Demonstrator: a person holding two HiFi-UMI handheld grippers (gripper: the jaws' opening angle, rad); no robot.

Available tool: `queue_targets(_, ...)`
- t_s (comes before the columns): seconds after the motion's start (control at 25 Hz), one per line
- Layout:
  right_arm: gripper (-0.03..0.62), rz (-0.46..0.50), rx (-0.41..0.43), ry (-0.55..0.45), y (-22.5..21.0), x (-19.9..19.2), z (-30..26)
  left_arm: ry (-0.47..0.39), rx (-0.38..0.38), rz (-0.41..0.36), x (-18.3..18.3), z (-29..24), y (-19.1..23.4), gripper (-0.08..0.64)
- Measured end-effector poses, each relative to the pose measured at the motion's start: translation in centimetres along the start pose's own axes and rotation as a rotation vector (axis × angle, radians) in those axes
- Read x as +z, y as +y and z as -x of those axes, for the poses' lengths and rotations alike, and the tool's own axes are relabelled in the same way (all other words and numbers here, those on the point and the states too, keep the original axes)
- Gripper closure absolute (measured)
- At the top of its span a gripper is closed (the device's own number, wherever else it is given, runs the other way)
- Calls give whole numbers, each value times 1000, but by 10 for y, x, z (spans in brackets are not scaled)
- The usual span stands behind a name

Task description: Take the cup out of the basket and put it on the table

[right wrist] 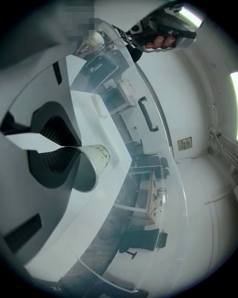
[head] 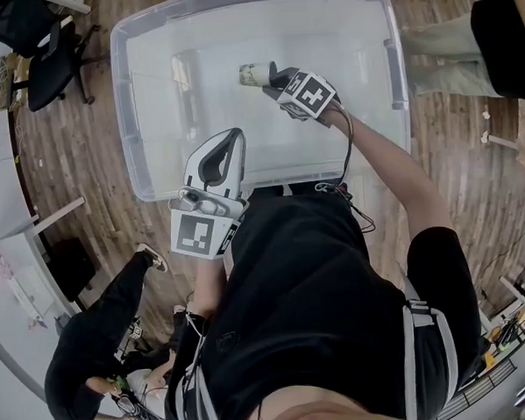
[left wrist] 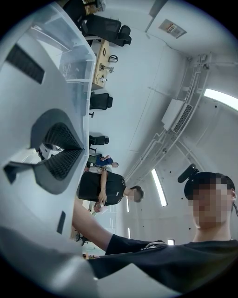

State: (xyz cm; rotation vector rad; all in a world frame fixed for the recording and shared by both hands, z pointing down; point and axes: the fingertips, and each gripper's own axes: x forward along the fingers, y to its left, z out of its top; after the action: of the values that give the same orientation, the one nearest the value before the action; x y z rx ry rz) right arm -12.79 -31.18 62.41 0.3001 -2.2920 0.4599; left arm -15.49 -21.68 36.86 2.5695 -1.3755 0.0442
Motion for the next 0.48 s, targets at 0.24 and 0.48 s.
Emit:
queue_targets(0.24, 568, 30, -12, -56, 15, 22, 30, -8, -15, -8, 0, 1, -9, 541)
queue_targets(0.48, 568, 59, -14, -163, 36, 48, 65, -13, -25, -16, 3, 5, -17, 541)
